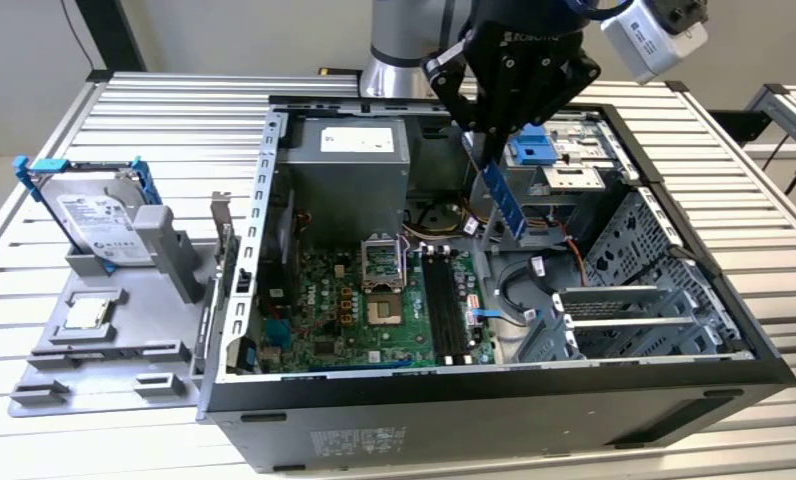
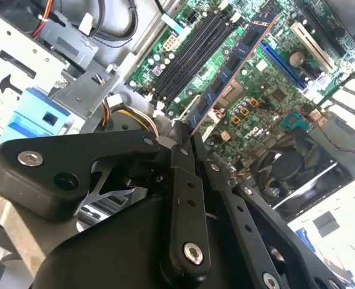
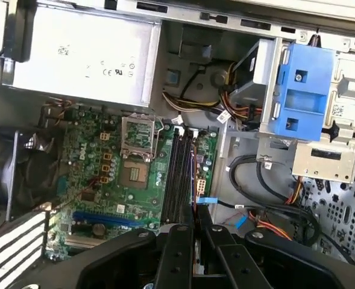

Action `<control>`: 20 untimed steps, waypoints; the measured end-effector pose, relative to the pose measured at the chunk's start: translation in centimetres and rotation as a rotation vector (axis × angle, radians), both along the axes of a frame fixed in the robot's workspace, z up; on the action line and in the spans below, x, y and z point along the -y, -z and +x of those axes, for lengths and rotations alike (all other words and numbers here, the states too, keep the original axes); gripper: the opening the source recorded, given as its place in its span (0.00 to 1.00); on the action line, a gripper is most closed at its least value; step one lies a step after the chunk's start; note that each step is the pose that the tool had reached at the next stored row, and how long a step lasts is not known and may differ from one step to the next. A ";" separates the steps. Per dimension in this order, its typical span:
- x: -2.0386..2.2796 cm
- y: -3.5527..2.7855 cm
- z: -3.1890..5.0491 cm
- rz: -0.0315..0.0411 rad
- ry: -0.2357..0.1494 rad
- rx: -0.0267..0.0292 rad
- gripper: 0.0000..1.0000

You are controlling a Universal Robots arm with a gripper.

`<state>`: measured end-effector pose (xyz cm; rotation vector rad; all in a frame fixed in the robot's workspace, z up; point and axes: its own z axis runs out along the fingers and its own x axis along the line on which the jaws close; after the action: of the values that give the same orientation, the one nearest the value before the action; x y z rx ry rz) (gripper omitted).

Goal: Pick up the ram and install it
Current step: 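Insert the ram into the slot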

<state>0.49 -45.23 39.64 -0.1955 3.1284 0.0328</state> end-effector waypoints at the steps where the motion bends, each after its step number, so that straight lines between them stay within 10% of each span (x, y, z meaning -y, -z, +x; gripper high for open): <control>1: 0.01 0.02 0.01 0.0051 0.002 -0.0002 0.00; 4: 0.16 0.13 0.02 0.0668 0.003 -0.0003 0.00; 20: 0.48 2.63 1.54 0.0670 0.083 0.0060 0.00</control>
<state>2.04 -45.72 37.01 -0.0646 3.1200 0.1361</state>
